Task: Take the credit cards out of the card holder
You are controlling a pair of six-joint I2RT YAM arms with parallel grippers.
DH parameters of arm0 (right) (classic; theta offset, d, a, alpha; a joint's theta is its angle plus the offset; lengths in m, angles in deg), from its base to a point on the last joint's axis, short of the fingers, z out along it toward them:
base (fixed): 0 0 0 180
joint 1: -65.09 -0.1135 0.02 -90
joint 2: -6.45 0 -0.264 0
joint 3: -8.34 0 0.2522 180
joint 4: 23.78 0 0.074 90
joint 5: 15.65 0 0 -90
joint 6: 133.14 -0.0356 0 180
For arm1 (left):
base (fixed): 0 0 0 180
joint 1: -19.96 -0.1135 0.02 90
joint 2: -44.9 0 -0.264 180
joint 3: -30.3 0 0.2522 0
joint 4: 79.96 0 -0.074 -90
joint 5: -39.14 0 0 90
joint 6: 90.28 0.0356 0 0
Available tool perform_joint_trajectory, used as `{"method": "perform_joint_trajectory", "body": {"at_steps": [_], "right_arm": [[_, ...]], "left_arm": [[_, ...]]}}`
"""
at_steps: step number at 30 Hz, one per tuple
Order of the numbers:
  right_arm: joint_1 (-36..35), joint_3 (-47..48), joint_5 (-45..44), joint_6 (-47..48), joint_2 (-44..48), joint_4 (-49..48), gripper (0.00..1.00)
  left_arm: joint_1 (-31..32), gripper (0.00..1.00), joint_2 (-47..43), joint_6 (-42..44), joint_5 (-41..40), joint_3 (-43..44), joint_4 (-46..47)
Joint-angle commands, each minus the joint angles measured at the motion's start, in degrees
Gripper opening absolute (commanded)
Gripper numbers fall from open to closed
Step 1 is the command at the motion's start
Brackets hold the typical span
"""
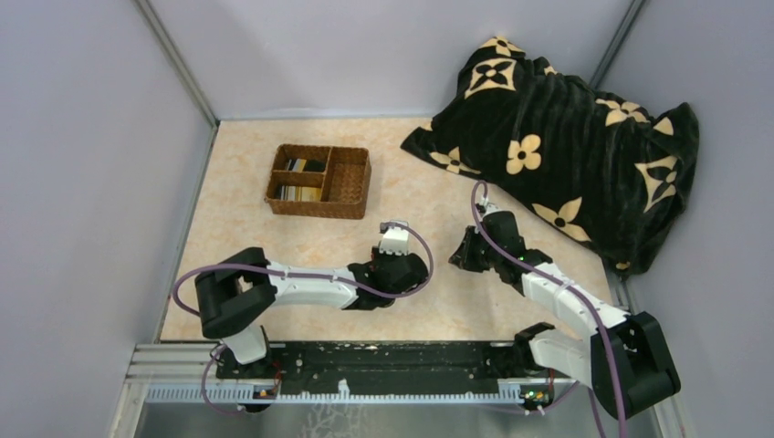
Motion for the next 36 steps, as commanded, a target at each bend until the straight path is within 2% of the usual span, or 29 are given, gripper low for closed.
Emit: {"method": "perform_joint_trajectory", "body": {"at_steps": [1, 8, 17, 29, 33, 36], "right_arm": [[-0.52, -0.22, 0.37, 0.30, -0.06, -2.62, 0.00], [-0.53, -0.71, 0.89, 0.06, -0.05, -2.81, 0.00], [-0.86, -0.17, 1.78, 0.36, -0.12, -2.85, 0.00], [-12.16, 10.15, -9.99, 2.72, -5.71, 3.66, 0.00], [-16.18, 14.70, -14.32, 3.04, -9.38, 6.19, 0.15], [-18.24, 17.51, -15.32, 2.97, -12.24, 6.15, 0.21]], "left_arm": [[-2.00, 0.23, -1.57, -2.00, -0.14, -2.12, -1.04], [-3.84, 0.23, -3.56, -2.55, 0.39, -4.86, -1.53], [-3.93, 0.23, -7.49, -7.73, 0.15, -8.55, -5.52], [-3.90, 0.23, -9.98, -12.20, 1.49, -13.56, -5.99], [-3.88, 0.23, -9.70, -14.45, 0.42, -14.10, -8.42], [-3.88, 0.23, -10.32, -16.03, -0.04, -14.99, -9.69]]}}
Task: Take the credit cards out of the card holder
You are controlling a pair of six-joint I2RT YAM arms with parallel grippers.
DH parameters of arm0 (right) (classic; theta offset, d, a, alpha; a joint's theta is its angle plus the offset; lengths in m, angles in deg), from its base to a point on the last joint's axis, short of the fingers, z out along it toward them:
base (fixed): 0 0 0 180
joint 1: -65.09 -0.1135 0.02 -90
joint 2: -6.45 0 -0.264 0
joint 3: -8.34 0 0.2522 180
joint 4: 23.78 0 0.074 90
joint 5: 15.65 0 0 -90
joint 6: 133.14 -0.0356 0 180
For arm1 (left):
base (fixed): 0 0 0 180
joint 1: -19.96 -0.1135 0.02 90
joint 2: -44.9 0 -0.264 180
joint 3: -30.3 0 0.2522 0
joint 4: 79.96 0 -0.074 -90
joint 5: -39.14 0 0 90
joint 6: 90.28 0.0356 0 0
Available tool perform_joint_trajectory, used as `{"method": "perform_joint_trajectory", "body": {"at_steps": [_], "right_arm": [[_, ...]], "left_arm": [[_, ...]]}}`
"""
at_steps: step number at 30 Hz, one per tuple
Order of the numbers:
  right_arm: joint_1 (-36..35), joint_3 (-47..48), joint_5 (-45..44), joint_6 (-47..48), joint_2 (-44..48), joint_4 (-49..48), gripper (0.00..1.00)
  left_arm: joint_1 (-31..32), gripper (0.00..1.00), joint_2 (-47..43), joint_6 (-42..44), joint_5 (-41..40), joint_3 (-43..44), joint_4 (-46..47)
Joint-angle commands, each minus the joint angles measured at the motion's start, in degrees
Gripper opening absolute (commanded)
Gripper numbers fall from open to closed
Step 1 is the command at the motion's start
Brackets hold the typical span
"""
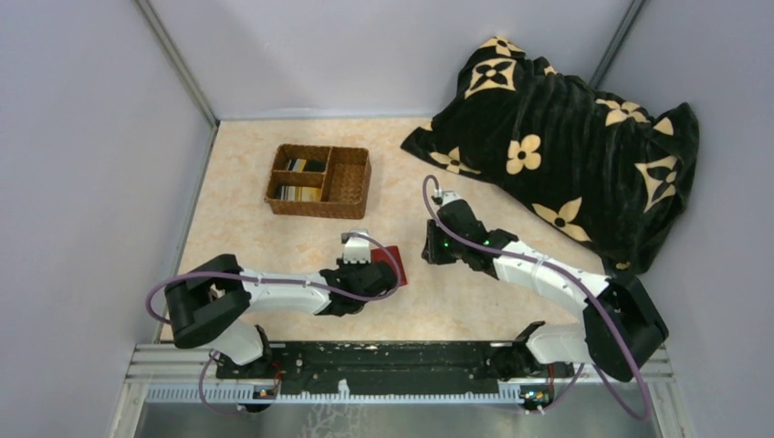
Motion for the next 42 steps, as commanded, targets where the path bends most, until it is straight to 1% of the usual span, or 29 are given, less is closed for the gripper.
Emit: {"method": "perform_joint_trajectory", "body": {"at_steps": [1, 4, 7, 10, 16, 18, 23, 26, 37, 42], "right_arm": [[-2.79, 5.62, -3.71, 0.59, -3.63, -0.01, 0.22], [-3.46, 9.02, -3.00, 1.13, -6.73, -0.95, 0.23], [-4.26, 14.51, -2.30, 2.91, -12.90, 0.44, 0.29], [-6.30, 22.46, -3.38, 4.75, -19.34, 3.17, 0.39], [-11.14, 38.70, -8.23, 6.97, -32.67, 14.42, 0.61], [-12.40, 42.35, -9.36, 6.93, -35.33, 16.97, 0.68], [-15.41, 48.63, -14.82, 6.01, -39.64, 23.01, 0.79], [-15.95, 50.50, -14.35, 5.79, -41.85, 25.08, 0.81], [-19.17, 52.75, -15.13, 7.60, -44.67, 27.98, 0.81], [-19.90, 52.85, -13.06, 7.76, -44.86, 26.29, 0.81]], "left_arm": [[0.05, 0.23, -2.08, -5.89, -1.11, -2.12, -3.70], [0.05, 0.23, -4.57, -5.27, -0.52, -4.83, -0.97], [-0.01, 0.23, -6.53, -5.13, -0.54, -6.58, 0.39], [0.04, 0.23, -7.54, -3.90, -0.28, -7.76, 2.34], [0.04, 0.24, -9.74, -1.88, 0.01, -10.83, 7.64], [0.05, 0.24, -11.00, -1.12, 0.12, -12.36, 9.59], [0.01, 0.23, -13.42, -0.34, 0.28, -14.82, 11.95], [0.05, 0.23, -13.47, 0.32, 0.42, -15.17, 12.96], [0.04, 0.22, -9.79, 0.92, 0.26, -12.85, 13.40], [0.05, 0.22, -10.12, 0.86, 0.26, -13.05, 13.48]]}}
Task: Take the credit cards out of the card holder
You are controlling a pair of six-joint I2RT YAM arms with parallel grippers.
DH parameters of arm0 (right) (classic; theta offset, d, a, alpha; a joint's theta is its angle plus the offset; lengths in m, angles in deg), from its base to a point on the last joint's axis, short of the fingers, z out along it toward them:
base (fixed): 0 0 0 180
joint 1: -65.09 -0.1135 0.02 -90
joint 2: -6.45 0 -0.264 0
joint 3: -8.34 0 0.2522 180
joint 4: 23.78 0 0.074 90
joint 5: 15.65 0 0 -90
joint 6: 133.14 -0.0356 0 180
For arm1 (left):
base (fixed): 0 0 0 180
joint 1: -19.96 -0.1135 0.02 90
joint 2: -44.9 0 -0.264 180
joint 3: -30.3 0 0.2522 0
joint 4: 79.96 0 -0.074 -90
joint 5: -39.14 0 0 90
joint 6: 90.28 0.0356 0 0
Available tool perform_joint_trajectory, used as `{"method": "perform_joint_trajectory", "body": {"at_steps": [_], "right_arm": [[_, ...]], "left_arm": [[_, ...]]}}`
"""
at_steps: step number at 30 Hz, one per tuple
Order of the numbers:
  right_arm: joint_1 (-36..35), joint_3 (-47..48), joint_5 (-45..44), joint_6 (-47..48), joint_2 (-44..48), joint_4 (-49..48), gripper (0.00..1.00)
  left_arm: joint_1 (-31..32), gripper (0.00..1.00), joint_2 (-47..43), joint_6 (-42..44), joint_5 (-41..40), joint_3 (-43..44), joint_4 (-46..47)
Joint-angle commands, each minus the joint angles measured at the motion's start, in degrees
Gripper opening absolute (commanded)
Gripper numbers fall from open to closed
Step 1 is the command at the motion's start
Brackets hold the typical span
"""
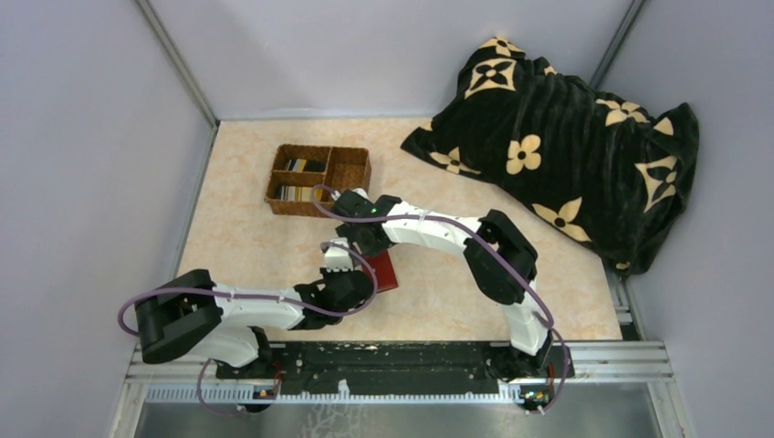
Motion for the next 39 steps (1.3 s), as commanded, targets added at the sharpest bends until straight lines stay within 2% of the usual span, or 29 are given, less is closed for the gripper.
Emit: {"method": "perform_joint_trajectory", "body": {"at_steps": [1, 12, 30, 39], "right_arm": [[-1.34, 3.10, 0.91, 0.51, -0.99, -1.34, 0.81], [-3.43, 8.92, -1.48, 0.27, -6.74, 2.30, 0.78], [-3.96, 6.44, -10.85, 0.34, -7.57, 6.26, 0.76], [-5.02, 9.91, -9.00, 0.88, -9.29, 6.13, 0.76]], "left_arm": [[0.04, 0.22, 0.26, -0.67, 0.32, 0.58, 0.67], [0.05, 0.22, -0.78, -0.87, 0.24, -0.36, 0.88], [0.05, 0.22, -0.21, -1.66, -0.12, 0.16, 0.01], [0.04, 0.22, -0.39, -0.88, 0.29, 0.06, 0.58]]}}
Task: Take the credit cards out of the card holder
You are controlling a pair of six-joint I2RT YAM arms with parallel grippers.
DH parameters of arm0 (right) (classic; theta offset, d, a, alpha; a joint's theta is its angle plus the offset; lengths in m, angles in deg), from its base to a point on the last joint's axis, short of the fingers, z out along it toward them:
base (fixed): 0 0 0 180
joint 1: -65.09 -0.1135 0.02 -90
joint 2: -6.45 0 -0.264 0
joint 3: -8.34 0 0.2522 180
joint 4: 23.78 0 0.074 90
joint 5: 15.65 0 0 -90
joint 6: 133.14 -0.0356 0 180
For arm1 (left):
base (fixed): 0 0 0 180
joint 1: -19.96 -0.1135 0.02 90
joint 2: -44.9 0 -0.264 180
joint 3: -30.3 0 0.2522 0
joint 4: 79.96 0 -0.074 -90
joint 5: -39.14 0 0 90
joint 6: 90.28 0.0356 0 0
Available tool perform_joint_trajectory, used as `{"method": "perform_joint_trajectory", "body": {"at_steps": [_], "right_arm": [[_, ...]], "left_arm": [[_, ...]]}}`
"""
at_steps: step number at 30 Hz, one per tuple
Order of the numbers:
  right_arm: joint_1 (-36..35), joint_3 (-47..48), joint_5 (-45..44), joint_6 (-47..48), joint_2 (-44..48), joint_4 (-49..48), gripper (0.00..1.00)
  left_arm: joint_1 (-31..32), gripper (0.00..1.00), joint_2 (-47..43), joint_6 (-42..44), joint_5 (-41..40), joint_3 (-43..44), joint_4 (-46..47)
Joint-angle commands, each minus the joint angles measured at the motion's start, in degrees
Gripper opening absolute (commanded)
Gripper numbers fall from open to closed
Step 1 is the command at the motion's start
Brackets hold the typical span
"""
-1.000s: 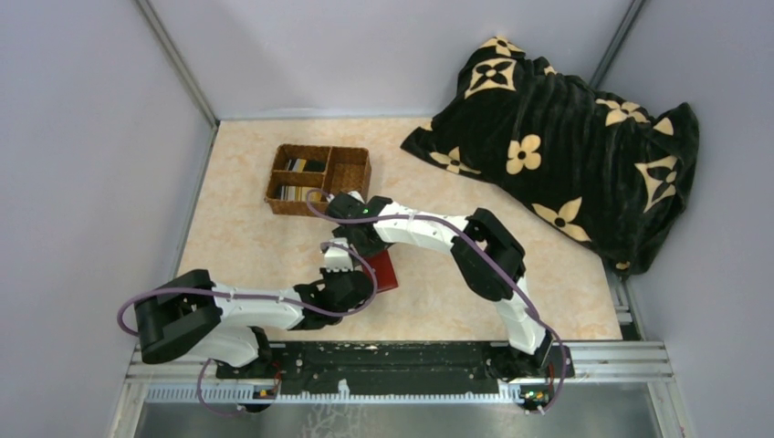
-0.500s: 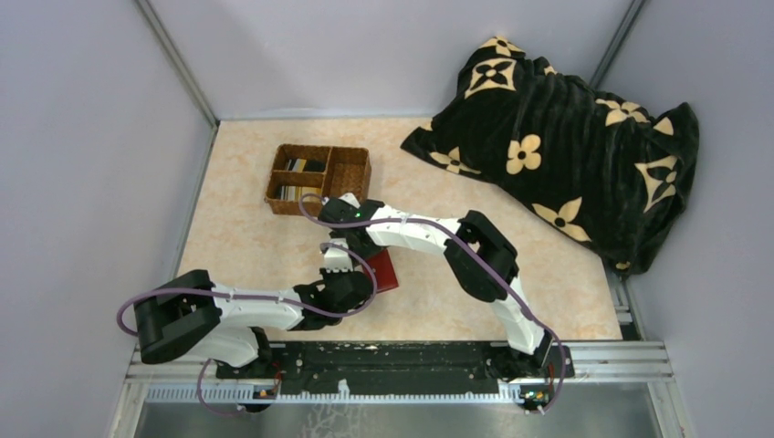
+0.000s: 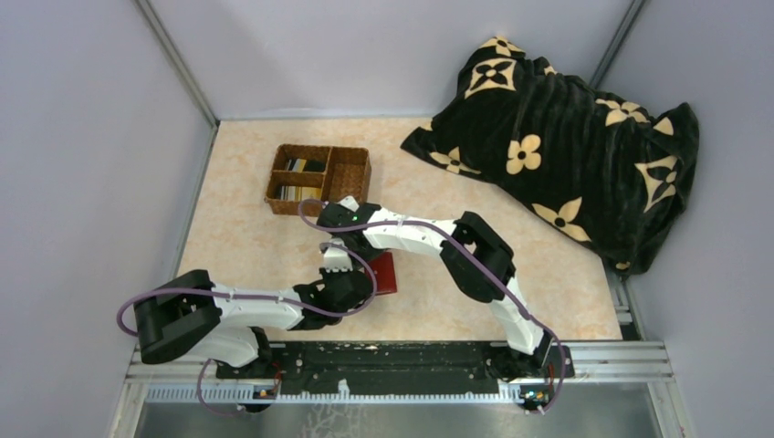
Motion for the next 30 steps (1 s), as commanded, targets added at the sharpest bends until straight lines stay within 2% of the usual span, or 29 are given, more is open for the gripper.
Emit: {"method": "perform_joint_trajectory", "body": {"at_steps": [1, 9, 15, 20, 30], "right_arm": [[-2.14, 3.72, 1.07, 0.76, -1.80, 0.56, 0.76], [-2.84, 3.54, 3.41, 0.60, -1.74, -1.15, 0.76], [-2.92, 1.34, 8.41, 0.09, 3.45, -6.67, 0.76], [-3.22, 4.05, 7.92, 0.15, 1.65, -4.11, 0.76], [-3.63, 0.82, 8.23, -0.50, -0.52, -4.16, 0.75]], "left_arm": [[0.05, 0.22, 0.11, -0.09, 0.40, 0.47, 0.60], [0.05, 0.22, 0.75, 0.06, 0.50, 0.82, 0.58], [0.05, 0.22, 1.63, 0.09, 0.52, 1.27, 0.52], [0.04, 0.22, 0.96, -0.21, 0.48, 0.86, 0.43], [0.02, 0.22, 0.40, -0.38, 0.40, 0.03, 0.94]]}}
